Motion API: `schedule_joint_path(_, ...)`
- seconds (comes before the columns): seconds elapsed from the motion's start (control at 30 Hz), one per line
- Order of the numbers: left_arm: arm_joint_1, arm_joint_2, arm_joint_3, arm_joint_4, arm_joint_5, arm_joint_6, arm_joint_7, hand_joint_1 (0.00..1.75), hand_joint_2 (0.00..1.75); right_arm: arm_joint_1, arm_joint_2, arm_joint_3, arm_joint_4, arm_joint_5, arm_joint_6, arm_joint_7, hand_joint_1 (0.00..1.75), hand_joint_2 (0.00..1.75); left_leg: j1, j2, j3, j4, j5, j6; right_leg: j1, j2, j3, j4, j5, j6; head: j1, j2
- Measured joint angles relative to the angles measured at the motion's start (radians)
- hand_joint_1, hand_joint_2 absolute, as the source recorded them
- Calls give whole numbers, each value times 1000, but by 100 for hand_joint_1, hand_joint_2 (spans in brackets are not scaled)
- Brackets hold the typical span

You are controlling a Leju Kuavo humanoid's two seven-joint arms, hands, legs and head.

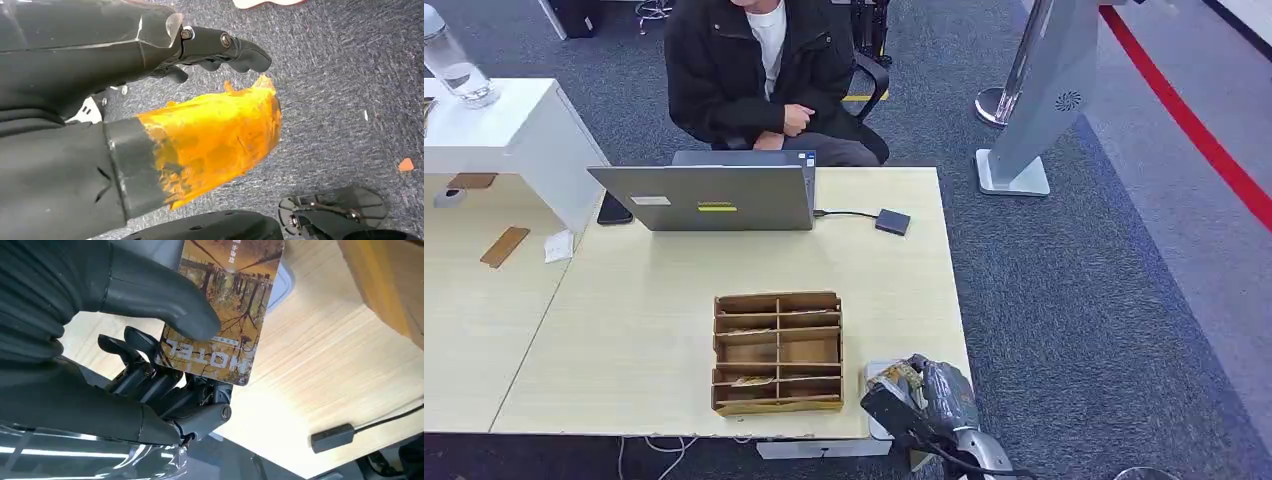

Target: Pass the card to the sensor for recognition and then transmit it.

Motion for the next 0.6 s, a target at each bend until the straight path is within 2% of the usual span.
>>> schedule_joint_path(0.23, 0, 0, 2, 0, 0, 0, 1, 0, 0, -9, 0, 0, 25, 31, 10, 26, 175, 175, 0, 0, 0, 0, 0, 0, 0, 0, 0, 0, 0, 0, 0, 0)
schedule_joint_path(0.6, 0, 0, 4, 0, 0, 1, 2, 0, 0, -19, 0, 0, 45, 43, 11, 29, 175, 175, 0, 0, 0, 0, 0, 0, 0, 0, 0, 0, 0, 0, 0, 0)
